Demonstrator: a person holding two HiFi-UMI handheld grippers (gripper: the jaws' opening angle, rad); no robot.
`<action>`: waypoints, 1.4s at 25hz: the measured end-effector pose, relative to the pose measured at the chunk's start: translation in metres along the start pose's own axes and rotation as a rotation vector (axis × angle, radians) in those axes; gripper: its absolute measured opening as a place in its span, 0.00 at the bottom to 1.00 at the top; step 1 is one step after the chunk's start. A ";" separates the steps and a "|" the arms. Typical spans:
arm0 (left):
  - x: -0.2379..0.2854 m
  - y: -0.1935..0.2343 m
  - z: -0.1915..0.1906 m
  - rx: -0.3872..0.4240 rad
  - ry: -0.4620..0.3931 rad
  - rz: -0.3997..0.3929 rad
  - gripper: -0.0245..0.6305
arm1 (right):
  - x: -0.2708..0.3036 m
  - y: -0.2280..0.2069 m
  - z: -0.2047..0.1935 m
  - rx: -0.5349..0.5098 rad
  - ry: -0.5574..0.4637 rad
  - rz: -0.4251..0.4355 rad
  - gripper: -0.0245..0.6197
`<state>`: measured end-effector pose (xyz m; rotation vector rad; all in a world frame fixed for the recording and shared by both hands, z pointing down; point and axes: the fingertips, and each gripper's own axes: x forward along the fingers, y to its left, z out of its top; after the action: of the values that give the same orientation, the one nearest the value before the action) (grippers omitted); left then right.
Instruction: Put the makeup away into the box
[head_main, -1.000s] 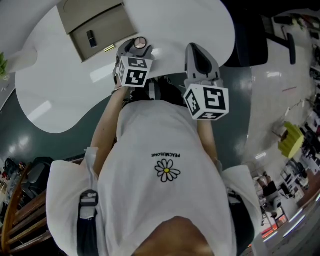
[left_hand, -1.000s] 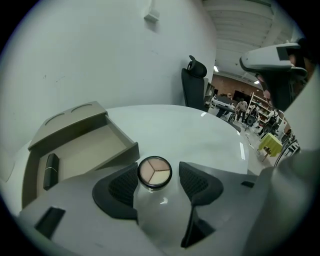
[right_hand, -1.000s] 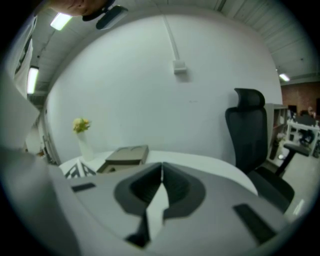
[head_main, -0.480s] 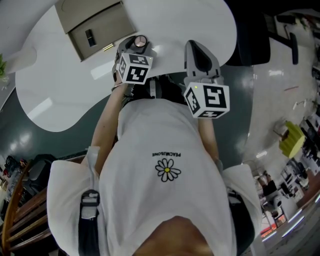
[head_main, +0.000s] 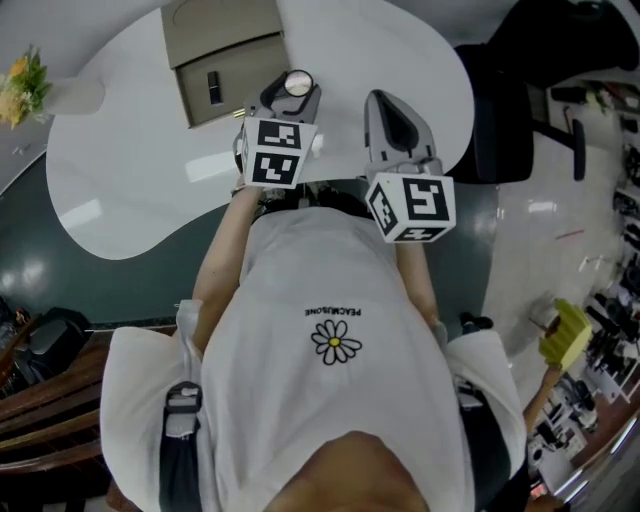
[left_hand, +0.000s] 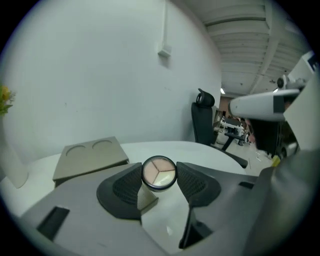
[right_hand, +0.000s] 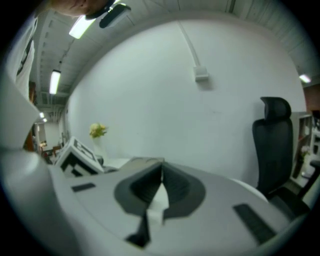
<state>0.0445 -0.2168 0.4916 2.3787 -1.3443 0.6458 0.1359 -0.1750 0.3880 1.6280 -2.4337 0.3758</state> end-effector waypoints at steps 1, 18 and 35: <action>-0.008 0.005 0.014 -0.012 -0.037 0.018 0.39 | 0.003 0.005 0.005 -0.009 -0.008 0.022 0.09; -0.148 0.071 0.086 -0.027 -0.511 0.401 0.39 | 0.053 0.090 0.037 -0.026 -0.086 0.309 0.09; -0.129 0.102 0.084 -0.062 -0.461 0.390 0.39 | 0.057 0.091 0.030 -0.028 -0.065 0.279 0.09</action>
<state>-0.0834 -0.2170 0.3587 2.3165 -2.0171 0.1370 0.0295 -0.2007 0.3665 1.3104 -2.7089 0.3317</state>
